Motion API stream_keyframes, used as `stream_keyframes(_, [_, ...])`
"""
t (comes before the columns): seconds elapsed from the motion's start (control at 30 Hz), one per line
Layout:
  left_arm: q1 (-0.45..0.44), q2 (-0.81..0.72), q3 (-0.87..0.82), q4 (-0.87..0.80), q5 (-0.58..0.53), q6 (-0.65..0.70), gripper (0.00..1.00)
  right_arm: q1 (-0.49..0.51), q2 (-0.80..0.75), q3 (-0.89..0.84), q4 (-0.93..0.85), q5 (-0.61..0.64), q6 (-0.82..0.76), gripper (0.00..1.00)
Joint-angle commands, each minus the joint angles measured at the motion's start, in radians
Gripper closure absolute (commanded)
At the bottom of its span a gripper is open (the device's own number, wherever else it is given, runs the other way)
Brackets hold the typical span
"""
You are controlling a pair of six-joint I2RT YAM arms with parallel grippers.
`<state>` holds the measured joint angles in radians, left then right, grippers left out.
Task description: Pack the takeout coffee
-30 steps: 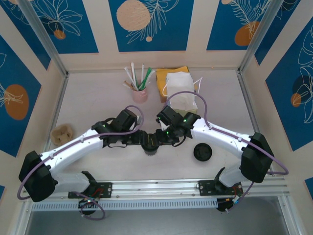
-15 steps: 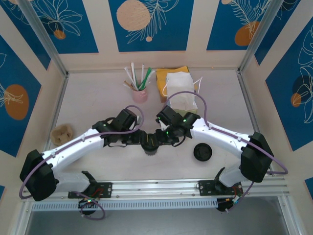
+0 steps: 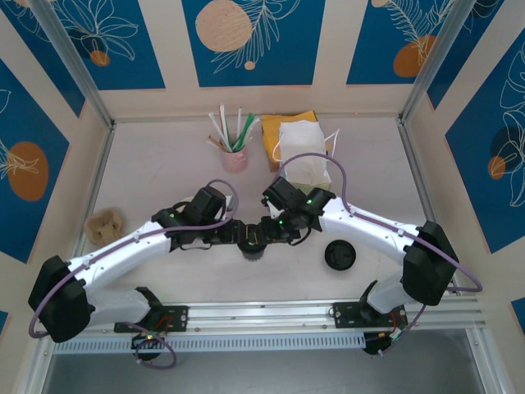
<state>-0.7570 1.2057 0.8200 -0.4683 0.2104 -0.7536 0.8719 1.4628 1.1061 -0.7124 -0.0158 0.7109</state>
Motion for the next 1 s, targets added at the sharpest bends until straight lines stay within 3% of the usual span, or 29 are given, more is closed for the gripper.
stream_keyframes(0.0, [0.008, 0.036, -0.083, -0.135, -0.025, -0.01, 0.64, 0.006, 0.033, -0.029, -0.024, 0.01, -0.013, 0.65])
stream_keyframes(0.43, [0.008, 0.073, -0.103, -0.175, -0.041, 0.0, 0.64, 0.012, 0.044, -0.032, -0.021, 0.01, -0.013, 0.65])
stream_keyframes(0.97, [0.01, 0.011, 0.089, -0.268, -0.07, 0.033, 0.59, 0.012, 0.034, -0.025, -0.033, 0.019, -0.013, 0.65])
